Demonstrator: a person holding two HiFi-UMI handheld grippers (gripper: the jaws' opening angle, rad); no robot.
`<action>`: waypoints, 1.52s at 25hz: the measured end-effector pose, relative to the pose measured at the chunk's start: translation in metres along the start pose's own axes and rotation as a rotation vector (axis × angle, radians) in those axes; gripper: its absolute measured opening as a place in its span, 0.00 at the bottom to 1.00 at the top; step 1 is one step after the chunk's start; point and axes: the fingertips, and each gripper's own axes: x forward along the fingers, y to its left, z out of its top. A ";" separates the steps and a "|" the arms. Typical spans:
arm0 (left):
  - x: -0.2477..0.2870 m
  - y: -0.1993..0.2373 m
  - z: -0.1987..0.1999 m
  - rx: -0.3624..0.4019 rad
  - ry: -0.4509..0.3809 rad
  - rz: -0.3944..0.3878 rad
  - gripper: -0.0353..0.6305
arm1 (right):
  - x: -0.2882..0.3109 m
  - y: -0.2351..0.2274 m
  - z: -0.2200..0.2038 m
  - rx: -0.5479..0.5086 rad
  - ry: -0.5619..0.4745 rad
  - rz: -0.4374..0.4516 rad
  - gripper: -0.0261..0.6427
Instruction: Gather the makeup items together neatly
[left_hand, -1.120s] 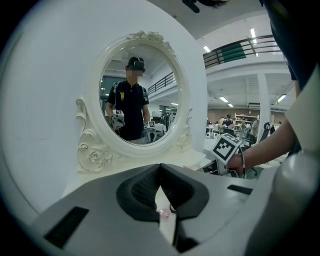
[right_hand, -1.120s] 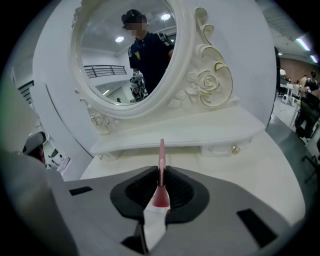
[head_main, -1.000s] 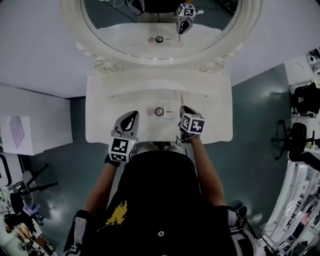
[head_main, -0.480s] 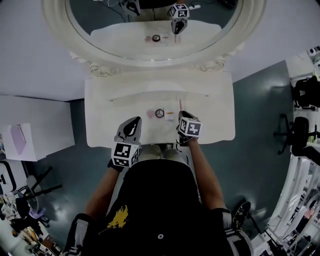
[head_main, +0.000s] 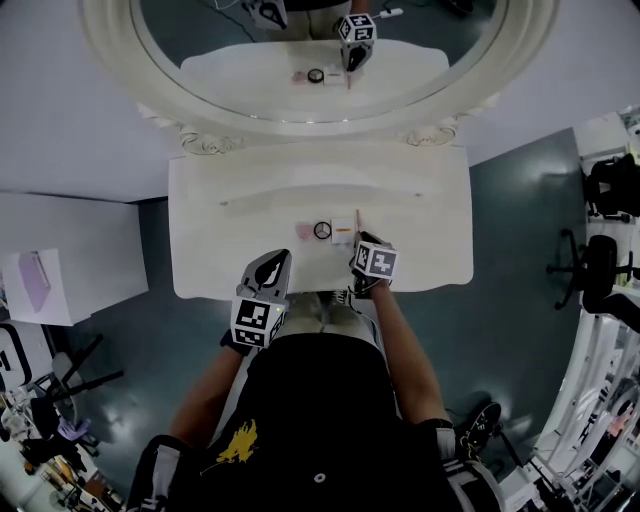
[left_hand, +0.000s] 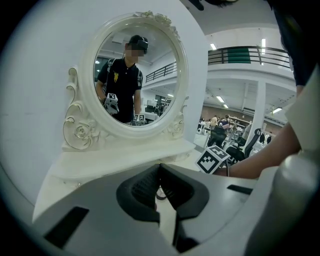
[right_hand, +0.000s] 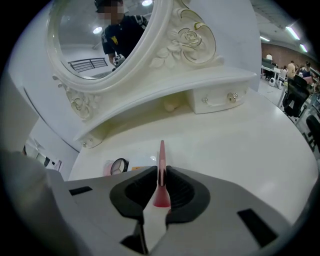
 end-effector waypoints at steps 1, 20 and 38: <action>-0.002 -0.001 -0.001 -0.002 0.001 -0.002 0.07 | 0.001 0.000 -0.002 0.004 0.001 0.006 0.16; -0.044 0.018 0.049 0.051 -0.178 0.061 0.07 | -0.110 0.092 0.071 -0.351 -0.296 0.060 0.19; -0.116 0.016 0.139 0.130 -0.408 0.211 0.07 | -0.252 0.237 0.152 -0.494 -0.696 0.364 0.14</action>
